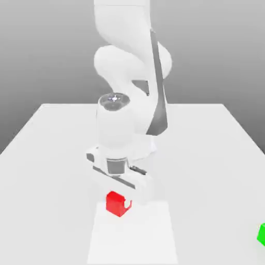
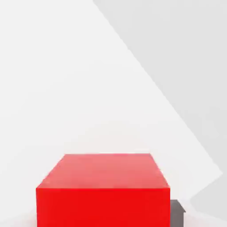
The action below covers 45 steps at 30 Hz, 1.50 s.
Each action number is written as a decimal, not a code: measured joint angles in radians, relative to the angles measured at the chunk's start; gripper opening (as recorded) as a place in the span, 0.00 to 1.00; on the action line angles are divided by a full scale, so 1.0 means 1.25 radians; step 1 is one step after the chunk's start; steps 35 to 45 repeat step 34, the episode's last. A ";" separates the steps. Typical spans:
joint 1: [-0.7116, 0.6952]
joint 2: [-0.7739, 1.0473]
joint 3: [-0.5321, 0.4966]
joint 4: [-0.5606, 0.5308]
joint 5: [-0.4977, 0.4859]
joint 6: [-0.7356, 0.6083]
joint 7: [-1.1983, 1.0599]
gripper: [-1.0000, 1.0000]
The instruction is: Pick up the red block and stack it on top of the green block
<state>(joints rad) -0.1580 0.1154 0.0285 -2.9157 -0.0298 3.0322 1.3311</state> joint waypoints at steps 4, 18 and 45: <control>0.002 -0.111 0.005 -0.016 0.025 -0.095 -0.018 0.00; 0.220 0.010 0.140 0.299 -0.097 -0.316 -0.104 0.00; 0.391 0.258 0.232 0.565 -0.188 -0.335 -0.177 1.00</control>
